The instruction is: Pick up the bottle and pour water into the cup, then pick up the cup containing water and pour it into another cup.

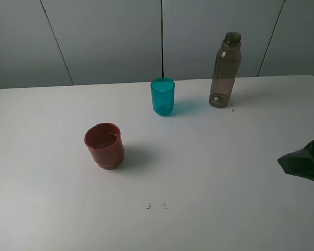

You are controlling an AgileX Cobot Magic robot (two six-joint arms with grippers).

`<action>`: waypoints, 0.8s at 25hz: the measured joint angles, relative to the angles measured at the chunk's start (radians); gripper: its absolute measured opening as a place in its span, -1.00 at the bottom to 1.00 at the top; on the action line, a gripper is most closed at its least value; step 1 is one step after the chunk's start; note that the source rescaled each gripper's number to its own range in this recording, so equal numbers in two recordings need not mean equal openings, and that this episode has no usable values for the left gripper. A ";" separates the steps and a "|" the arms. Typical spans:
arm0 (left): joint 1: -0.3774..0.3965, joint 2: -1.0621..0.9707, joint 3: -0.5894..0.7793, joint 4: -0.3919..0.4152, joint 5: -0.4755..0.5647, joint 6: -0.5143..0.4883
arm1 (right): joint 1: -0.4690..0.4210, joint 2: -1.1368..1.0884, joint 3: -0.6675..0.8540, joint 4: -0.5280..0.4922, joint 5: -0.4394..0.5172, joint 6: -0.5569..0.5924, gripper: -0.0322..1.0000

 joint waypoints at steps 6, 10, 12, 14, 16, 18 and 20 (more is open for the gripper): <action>0.000 0.000 0.000 0.000 0.000 0.000 | 0.000 -0.252 0.064 0.019 0.057 -0.020 0.99; 0.000 0.000 0.000 0.000 0.000 -0.002 | 0.000 -0.372 0.064 0.019 0.059 -0.034 0.99; 0.000 0.000 0.000 0.000 0.000 -0.002 | 0.000 -0.432 0.070 0.019 0.061 -0.036 0.99; 0.000 0.000 0.000 0.000 0.000 -0.002 | 0.000 -0.487 0.081 0.019 0.072 -0.036 0.99; 0.000 0.000 0.000 0.000 0.000 -0.004 | 0.000 -0.546 0.082 0.019 0.078 -0.036 0.99; 0.000 0.000 0.000 0.000 0.000 -0.004 | 0.000 -0.597 0.082 0.019 0.078 -0.036 0.99; 0.000 0.000 0.000 0.000 0.000 -0.004 | -0.002 -0.649 0.082 0.019 0.078 -0.036 0.99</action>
